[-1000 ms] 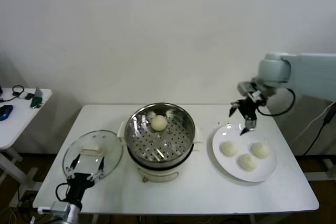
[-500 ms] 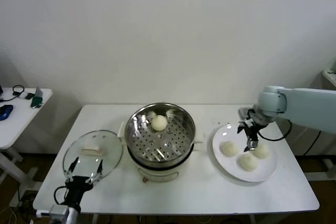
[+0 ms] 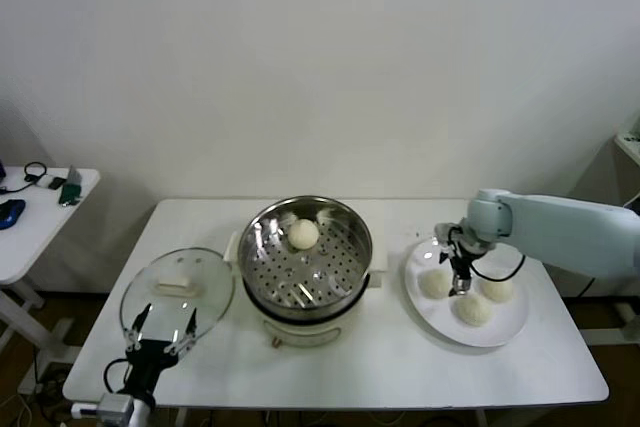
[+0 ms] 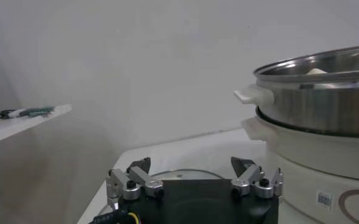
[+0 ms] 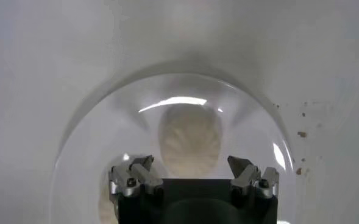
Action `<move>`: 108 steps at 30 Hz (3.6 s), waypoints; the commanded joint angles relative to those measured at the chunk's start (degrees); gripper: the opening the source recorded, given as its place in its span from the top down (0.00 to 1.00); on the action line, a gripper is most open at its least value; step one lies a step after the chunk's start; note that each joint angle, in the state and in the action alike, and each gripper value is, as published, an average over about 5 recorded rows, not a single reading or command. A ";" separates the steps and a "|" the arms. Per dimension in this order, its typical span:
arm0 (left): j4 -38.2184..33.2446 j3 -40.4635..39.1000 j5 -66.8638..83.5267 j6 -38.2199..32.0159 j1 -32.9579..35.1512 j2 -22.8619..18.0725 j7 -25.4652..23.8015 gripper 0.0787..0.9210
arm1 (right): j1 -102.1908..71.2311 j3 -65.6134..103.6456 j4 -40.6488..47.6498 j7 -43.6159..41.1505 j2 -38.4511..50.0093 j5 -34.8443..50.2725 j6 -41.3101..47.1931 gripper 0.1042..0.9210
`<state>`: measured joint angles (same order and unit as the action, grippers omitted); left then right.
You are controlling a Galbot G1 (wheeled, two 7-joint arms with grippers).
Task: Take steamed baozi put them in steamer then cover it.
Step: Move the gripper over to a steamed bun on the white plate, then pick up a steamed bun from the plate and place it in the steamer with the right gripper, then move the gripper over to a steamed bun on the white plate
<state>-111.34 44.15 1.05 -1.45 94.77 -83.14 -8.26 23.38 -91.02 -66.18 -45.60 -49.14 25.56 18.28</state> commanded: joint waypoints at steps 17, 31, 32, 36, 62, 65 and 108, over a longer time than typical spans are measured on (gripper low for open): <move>-0.43 -0.13 -0.25 0.13 -0.06 -0.02 -0.07 0.12 | -3.97 5.55 4.78 -1.95 -1.43 0.90 -1.65 0.32; -0.84 -0.51 -0.28 0.04 -0.14 0.16 -0.06 0.12 | 30.00 -10.23 -8.72 -8.11 3.56 14.18 -3.33 0.34; -0.87 -0.59 -0.27 0.04 -0.22 0.21 -0.06 0.12 | 33.39 -11.24 -10.15 -8.66 3.36 16.14 -3.37 0.34; -0.86 -0.79 -0.15 -0.03 -0.38 0.29 -0.03 0.12 | 43.39 -11.33 -14.74 -9.68 1.13 23.76 -2.89 0.34; -3.65 -0.52 0.97 -0.04 0.56 -0.72 0.03 0.12 | 24.66 -4.69 -9.82 2.50 -33.88 28.67 5.10 0.34; -3.71 -0.40 1.05 -0.10 0.66 -0.79 0.07 0.12 | 21.68 -5.04 -6.04 2.61 -35.56 26.92 4.71 0.34; -3.47 -0.79 0.59 -0.05 0.01 -1.05 0.00 0.12 | 37.77 -10.33 -13.69 -12.90 -9.00 25.63 -5.09 0.12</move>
<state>-115.09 43.42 1.83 -1.44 94.79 -84.23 -8.25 51.43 -97.43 -73.30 -52.14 -72.78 50.54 15.89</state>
